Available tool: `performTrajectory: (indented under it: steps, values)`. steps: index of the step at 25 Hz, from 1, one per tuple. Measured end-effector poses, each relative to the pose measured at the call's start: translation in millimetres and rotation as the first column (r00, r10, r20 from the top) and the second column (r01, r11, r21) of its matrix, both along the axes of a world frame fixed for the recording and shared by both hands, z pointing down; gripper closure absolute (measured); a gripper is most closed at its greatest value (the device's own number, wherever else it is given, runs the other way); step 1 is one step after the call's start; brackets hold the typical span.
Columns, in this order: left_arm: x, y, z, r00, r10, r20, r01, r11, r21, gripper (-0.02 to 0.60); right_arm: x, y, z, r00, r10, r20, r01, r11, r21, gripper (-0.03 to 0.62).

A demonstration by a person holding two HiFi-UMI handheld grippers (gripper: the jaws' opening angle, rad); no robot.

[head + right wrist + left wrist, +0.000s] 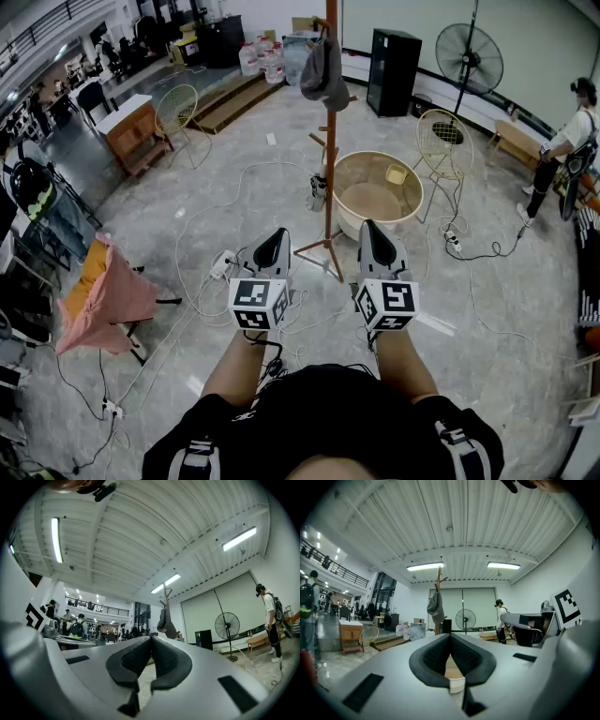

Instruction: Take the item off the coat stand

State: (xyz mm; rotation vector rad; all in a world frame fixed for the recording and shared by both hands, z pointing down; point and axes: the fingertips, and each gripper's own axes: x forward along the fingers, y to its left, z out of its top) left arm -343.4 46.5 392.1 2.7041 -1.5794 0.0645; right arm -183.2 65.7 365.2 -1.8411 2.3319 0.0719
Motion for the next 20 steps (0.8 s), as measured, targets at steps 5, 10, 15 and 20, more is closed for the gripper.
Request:
performTrajectory:
  steps: [5, 10, 15, 20]
  values:
    - [25.8, -0.3, 1.6, 1.0, 0.004, 0.013, -0.004, 1.0, -0.018, 0.565, 26.1, -0.5, -1.1, 1.0, 0.002, 0.023, -0.002, 1.0, 0.003, 0.577]
    - [40.6, -0.7, 1.9, 1.0, -0.004, 0.018, 0.005, 1.0, -0.027, 0.565, 40.7, -1.0, 2.6, 1.0, -0.007, 0.024, 0.008, 1.0, -0.012, 0.577]
    - [61.1, 2.3, 3.6, 1.0, -0.016, 0.027, 0.017, 0.999, -0.033, 0.565, 62.6, 0.8, 5.8, 1.0, -0.014, 0.027, 0.014, 1.0, -0.019, 0.577]
    - [81.9, 13.5, 4.8, 0.999, -0.039, 0.03, 0.04, 0.999, -0.031, 0.564, 82.7, 10.0, 7.4, 0.999, -0.037, 0.024, 0.037, 0.999, -0.02, 0.577]
